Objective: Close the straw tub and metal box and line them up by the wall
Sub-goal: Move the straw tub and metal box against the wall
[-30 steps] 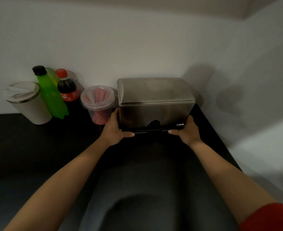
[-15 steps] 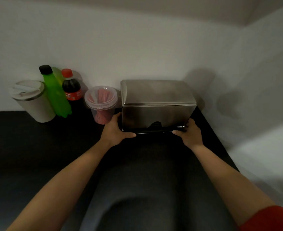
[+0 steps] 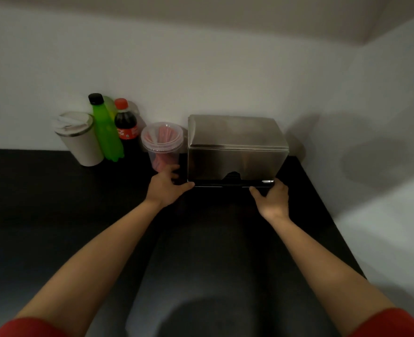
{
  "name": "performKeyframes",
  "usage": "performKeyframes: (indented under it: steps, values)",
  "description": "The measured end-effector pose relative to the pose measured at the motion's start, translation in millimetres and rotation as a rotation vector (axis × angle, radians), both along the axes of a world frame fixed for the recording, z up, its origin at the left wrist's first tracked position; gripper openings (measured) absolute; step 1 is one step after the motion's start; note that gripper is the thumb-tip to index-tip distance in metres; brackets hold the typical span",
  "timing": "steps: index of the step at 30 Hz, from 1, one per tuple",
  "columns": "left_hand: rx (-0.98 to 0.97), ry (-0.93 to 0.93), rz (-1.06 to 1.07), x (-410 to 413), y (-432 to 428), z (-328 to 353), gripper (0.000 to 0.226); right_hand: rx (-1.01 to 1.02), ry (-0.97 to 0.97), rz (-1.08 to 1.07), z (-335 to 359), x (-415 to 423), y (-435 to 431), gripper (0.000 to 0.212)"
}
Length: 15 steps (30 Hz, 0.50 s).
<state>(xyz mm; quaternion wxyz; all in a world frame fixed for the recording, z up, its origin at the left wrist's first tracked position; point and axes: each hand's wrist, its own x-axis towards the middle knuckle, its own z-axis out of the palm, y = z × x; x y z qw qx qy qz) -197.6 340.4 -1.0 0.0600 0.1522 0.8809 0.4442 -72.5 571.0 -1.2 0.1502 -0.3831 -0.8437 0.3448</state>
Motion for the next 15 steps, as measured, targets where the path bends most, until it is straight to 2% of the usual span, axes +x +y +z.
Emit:
performKeyframes:
  steps: [3,6,10,15]
  values:
    - [0.002,0.043,0.046,0,-11,5,0.060,0.068,-0.030,-0.029,9,-2,-17,0.075]
    - [0.033,0.055,0.083,-6,-24,10,0.055,0.050,0.042,0.026,14,-4,-34,0.067]
    - [0.101,0.016,0.146,-19,-42,14,0.055,-0.008,0.106,0.230,14,-11,-62,0.050]
    - [0.139,-0.053,0.150,-42,-63,19,0.062,-0.113,0.141,0.304,11,-31,-107,0.042]
